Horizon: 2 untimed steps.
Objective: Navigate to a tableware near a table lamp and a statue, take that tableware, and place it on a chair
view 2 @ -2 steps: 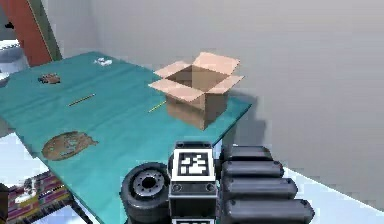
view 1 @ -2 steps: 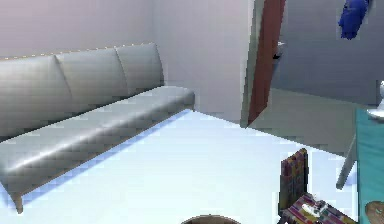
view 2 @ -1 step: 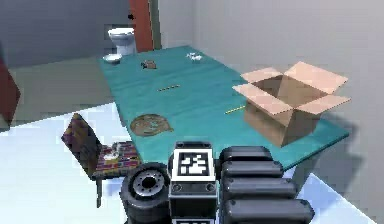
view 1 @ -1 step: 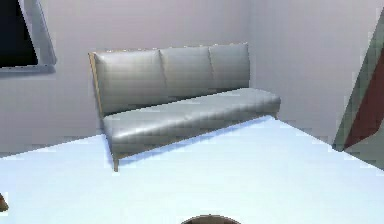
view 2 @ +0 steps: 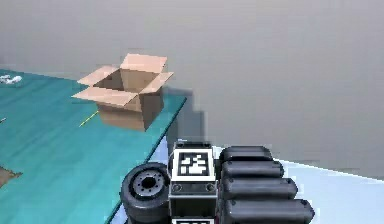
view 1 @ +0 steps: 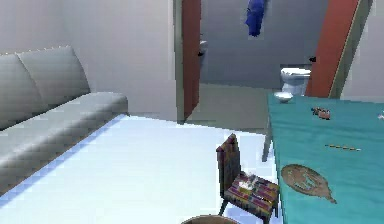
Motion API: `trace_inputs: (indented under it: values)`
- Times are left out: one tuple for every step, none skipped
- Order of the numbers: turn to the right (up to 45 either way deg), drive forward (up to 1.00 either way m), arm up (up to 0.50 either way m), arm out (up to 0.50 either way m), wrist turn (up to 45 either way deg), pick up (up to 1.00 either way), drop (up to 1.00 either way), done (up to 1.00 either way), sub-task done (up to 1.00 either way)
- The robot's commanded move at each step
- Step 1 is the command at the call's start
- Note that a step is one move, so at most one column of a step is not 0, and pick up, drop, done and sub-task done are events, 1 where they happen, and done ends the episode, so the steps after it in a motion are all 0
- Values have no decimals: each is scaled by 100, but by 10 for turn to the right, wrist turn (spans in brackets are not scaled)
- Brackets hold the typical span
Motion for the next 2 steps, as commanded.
trace_inputs:
  values:
    - [450, 0, 0, 0, 0, 0, 0, 0, 0]
    - [60, 0, 0, 0, 0, 0, 0, 0, 0]
